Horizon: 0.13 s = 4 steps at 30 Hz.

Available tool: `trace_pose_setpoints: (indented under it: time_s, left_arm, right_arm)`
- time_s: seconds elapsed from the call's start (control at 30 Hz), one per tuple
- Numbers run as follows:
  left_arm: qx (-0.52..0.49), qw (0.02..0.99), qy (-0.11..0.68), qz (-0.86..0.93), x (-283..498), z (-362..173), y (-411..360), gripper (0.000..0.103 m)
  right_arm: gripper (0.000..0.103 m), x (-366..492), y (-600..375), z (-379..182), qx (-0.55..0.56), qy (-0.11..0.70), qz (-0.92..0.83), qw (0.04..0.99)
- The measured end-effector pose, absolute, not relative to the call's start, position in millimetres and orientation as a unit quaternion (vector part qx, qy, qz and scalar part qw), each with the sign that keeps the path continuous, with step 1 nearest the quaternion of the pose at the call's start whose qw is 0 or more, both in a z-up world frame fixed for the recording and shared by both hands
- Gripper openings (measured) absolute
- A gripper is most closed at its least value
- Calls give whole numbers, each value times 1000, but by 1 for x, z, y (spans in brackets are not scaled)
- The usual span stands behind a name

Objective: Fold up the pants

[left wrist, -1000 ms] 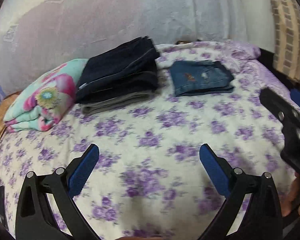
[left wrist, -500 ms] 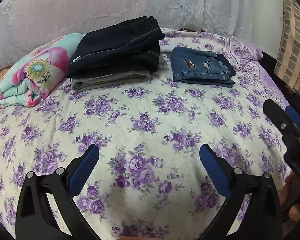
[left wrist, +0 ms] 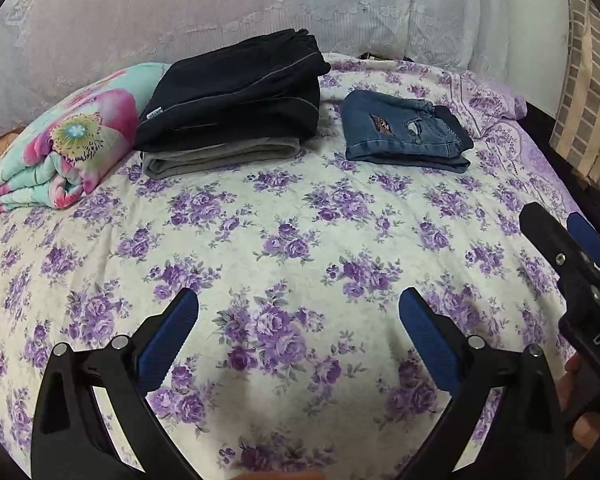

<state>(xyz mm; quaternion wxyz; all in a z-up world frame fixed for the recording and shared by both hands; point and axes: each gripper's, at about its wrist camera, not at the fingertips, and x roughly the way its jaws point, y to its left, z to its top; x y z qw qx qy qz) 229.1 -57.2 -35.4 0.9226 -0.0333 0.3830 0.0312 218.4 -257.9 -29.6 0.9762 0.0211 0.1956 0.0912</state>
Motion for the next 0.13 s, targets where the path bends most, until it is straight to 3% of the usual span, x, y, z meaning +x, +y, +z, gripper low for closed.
trace_pose_setpoints:
  time_s: [0.13]
  left_arm:
    - [-37, 923, 381, 40, 228, -34, -55, 98]
  right_arm:
    - [99, 219, -257, -30, 22, 200, 94, 975]
